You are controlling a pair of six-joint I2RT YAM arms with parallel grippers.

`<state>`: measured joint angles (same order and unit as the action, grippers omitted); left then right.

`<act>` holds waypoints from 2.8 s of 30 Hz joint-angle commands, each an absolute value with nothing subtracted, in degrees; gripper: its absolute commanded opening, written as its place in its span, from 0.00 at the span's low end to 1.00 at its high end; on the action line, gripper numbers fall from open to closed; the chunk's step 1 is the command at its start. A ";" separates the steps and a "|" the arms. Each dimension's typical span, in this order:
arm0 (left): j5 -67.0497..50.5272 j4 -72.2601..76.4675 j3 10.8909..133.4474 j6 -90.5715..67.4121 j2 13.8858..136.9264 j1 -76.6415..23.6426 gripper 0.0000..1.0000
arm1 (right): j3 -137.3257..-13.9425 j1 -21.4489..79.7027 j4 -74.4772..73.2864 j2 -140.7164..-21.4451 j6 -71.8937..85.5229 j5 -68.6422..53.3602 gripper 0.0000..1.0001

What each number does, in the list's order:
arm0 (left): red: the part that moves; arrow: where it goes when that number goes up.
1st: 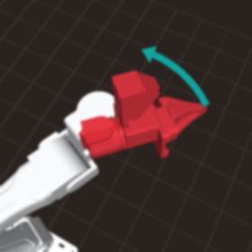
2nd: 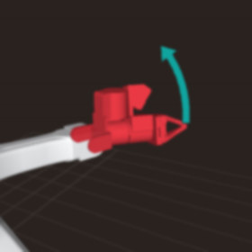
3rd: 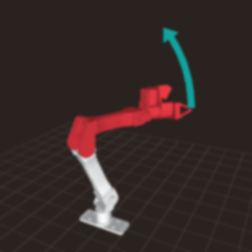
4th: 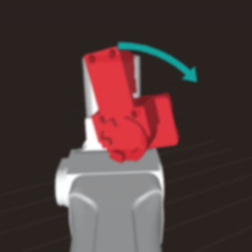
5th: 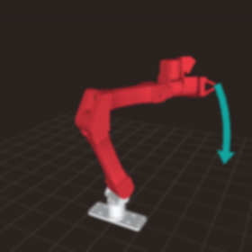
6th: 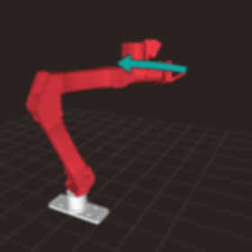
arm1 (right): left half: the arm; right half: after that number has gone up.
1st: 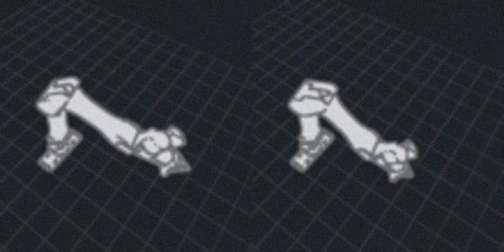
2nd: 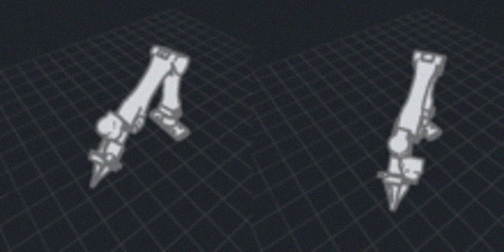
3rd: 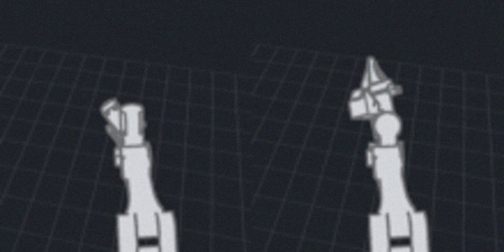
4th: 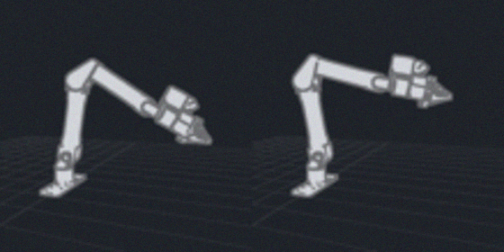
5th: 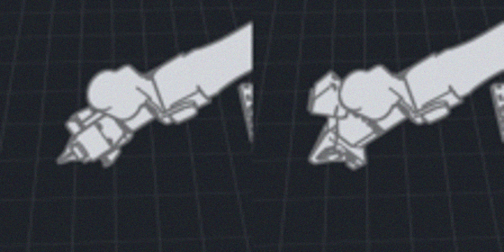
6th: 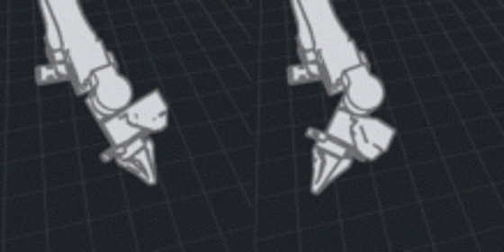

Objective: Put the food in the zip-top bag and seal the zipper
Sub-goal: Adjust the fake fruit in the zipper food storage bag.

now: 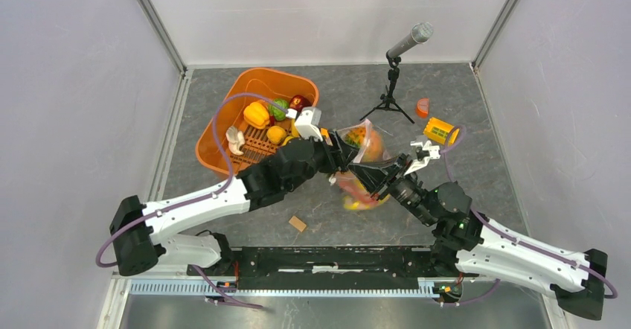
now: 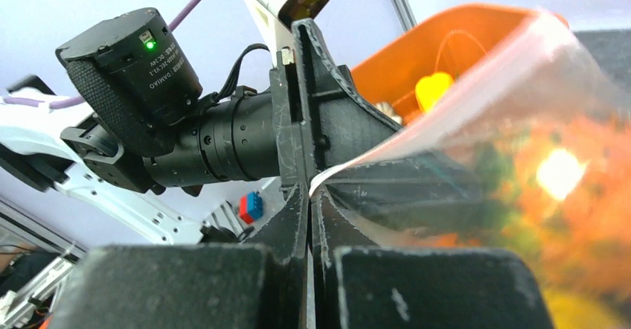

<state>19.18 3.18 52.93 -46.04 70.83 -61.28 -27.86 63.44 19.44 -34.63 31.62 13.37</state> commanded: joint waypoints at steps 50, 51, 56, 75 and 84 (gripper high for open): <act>4.62 -19.16 53.67 -42.40 47.46 -54.14 0.94 | -34.15 64.45 -8.61 -30.11 22.14 27.92 0.00; 4.24 -18.95 54.25 -42.53 47.98 -54.14 0.94 | -34.34 64.45 -8.21 -30.18 22.06 27.46 0.00; 5.95 -27.22 60.17 -42.63 53.79 -54.18 0.82 | -34.30 64.42 -5.69 -30.41 22.15 25.30 0.00; 8.27 -42.26 72.87 -32.01 65.21 -56.38 0.02 | -39.37 64.42 -1.51 -34.09 19.51 22.17 0.00; 8.56 -40.81 85.05 -29.54 63.65 -56.42 0.02 | -53.47 64.42 -4.92 -40.10 8.44 24.45 0.00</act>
<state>8.38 -44.12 80.55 -32.36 65.54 -56.12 -47.44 64.45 -6.63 -38.33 15.05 22.70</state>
